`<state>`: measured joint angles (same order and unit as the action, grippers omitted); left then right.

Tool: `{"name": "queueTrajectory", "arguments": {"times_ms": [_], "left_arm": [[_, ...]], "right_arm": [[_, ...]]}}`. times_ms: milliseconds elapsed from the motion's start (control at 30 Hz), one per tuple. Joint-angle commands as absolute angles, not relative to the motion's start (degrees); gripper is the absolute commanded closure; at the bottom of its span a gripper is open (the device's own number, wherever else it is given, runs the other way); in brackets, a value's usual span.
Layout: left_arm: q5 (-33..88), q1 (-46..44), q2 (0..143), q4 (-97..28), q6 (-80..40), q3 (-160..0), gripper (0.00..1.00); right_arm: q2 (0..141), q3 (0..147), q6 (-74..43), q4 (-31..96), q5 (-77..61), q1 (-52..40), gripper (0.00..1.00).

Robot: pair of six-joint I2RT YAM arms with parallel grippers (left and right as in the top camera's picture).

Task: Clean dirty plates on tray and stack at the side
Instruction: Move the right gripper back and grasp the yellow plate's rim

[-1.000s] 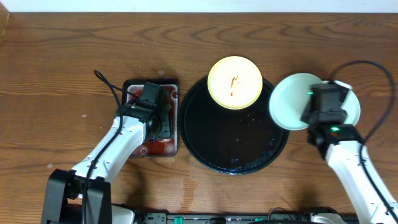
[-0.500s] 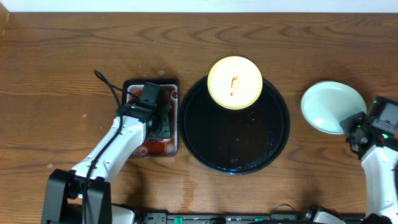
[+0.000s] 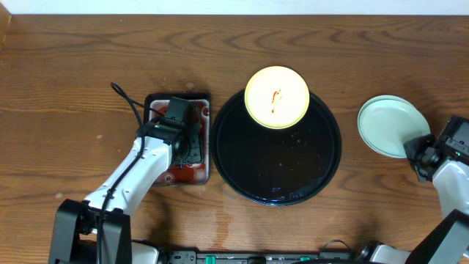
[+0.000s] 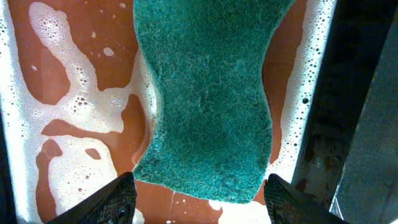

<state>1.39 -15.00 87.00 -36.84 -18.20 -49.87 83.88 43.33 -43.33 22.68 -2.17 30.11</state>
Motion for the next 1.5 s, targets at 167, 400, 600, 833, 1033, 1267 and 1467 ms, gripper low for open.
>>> {"name": "queueTrajectory", "arguments": {"times_ms": [167,400,600,833,1033,1267,1467], "left_arm": [[1.30,-14.81,86.85,-36.62,-18.50,-49.82,0.33],[1.30,-14.81,86.85,-35.97,-18.50,-49.82,0.33],[1.30,-14.81,86.85,-35.97,-18.50,-49.82,0.33],[1.30,-14.81,86.85,-35.97,-18.50,-49.82,0.33],[1.30,-14.81,86.85,-35.99,-18.50,-49.82,0.33],[1.30,-14.81,86.85,-36.01,-18.50,-49.82,0.33],[1.32,-14.81,86.85,-36.03,-18.50,-49.82,0.33]], "right_arm": [[84.36,44.16,-34.26,19.11,-14.90,30.17,0.50],[84.33,44.23,-21.80,16.05,-30.68,26.28,0.48],[84.33,47.42,-14.63,17.87,-31.55,16.80,0.46],[84.75,58.39,-4.08,25.89,-23.05,2.61,0.45],[88.82,65.98,-2.11,27.77,-13.74,-5.96,0.45],[96.47,65.98,-7.03,21.89,-7.64,-10.57,0.44],[103.59,65.98,-16.10,19.40,-3.88,-11.46,0.48]]}}
